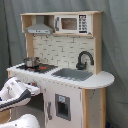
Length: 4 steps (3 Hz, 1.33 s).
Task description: Play with the kitchen
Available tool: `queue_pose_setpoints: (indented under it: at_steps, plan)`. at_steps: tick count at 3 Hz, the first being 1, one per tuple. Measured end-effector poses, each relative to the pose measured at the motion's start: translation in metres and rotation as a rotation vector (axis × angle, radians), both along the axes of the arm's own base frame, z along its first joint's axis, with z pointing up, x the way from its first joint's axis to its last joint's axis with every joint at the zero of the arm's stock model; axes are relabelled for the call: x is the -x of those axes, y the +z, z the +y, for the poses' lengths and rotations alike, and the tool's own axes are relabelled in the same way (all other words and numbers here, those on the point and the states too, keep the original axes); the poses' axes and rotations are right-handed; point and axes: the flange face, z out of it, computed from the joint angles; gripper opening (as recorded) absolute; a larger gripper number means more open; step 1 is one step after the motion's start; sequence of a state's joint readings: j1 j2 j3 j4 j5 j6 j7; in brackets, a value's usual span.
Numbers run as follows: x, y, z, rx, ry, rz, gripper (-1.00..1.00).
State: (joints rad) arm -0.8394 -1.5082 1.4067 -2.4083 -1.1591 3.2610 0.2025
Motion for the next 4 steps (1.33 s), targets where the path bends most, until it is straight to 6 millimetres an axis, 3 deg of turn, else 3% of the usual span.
queue_pose_setpoints:
  at_steps: [1,2,4]
  plan:
    - [-0.0005,0.0061,-0.0005,0.018,0.0,-0.006,1.0]
    - [-0.0005,0.0061,-0.0005,0.018,0.0,-0.006,-1.0]
    - [-0.0005,0.007,-0.0031,-0.234,-0.014,-0.005,-1.0]
